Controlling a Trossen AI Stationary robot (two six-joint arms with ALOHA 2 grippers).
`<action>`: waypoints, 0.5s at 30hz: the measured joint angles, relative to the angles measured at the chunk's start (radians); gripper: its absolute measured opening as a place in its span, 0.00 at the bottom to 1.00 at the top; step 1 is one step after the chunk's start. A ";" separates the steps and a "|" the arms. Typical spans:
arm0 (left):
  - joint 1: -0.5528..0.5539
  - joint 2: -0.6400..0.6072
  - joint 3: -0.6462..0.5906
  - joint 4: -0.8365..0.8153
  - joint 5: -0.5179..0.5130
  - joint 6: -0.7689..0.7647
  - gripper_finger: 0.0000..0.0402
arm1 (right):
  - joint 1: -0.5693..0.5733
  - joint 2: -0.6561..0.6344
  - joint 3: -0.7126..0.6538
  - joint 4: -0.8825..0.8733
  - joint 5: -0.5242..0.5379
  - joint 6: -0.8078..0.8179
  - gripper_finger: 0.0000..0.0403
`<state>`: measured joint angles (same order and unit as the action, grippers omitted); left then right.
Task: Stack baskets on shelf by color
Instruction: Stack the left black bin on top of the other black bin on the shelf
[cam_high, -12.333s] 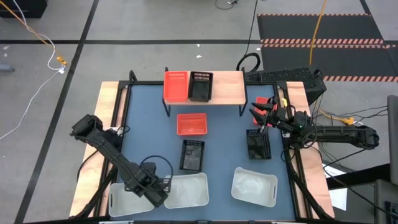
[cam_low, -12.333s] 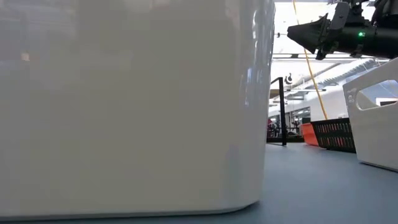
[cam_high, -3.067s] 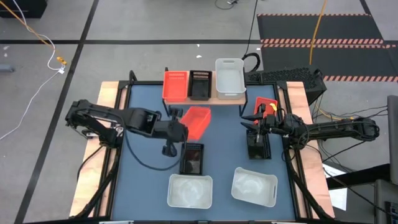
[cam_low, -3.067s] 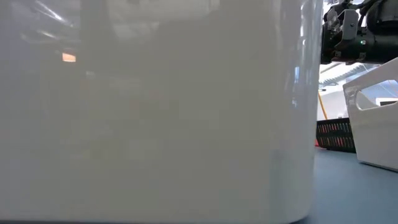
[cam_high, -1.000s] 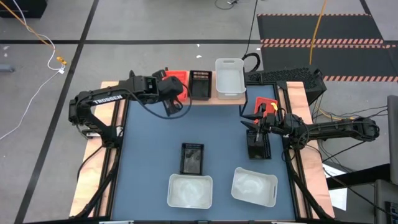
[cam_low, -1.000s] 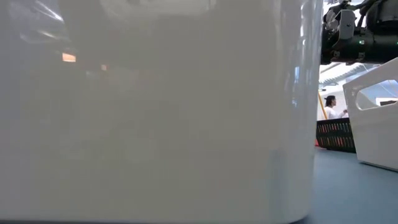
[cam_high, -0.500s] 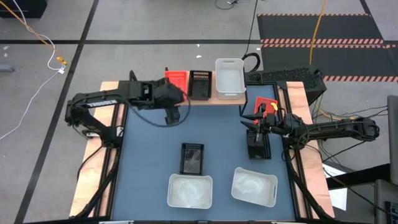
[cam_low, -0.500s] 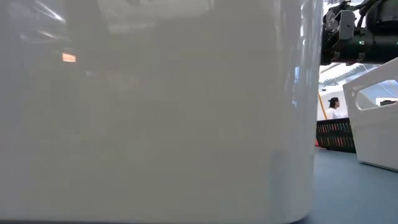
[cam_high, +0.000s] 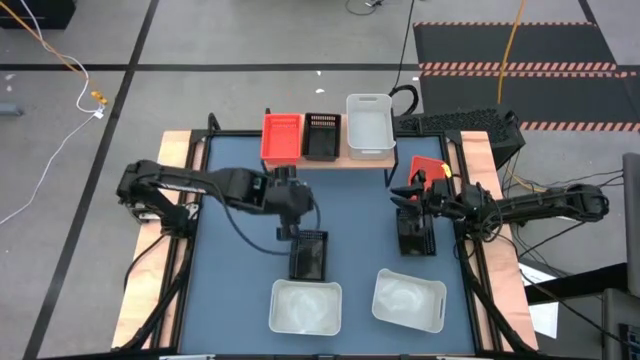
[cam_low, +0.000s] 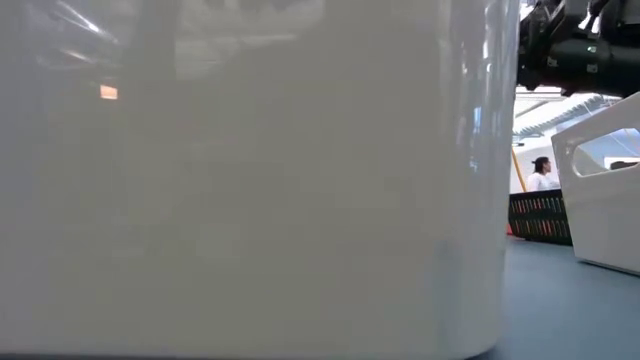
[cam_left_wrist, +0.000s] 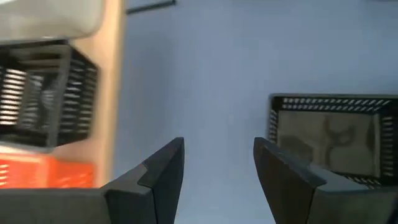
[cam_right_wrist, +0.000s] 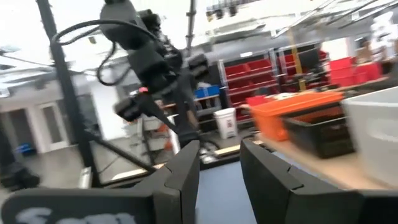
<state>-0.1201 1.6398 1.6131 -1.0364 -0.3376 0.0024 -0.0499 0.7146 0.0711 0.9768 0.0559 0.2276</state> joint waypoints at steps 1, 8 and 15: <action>-0.006 0.017 0.000 -0.001 0.001 -0.006 0.49 | 0.018 0.011 0.000 0.009 0.002 0.000 0.27; -0.027 0.126 -0.001 -0.001 0.000 -0.001 0.49 | 0.162 0.135 0.024 0.014 0.203 -0.014 0.27; -0.025 0.213 -0.001 0.078 0.006 0.026 0.49 | 0.236 0.273 0.072 0.020 0.322 -0.031 0.27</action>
<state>-0.1455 1.8525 1.6123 -0.9583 -0.3316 0.0283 0.1860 0.9874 0.1431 0.9967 0.3781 0.1970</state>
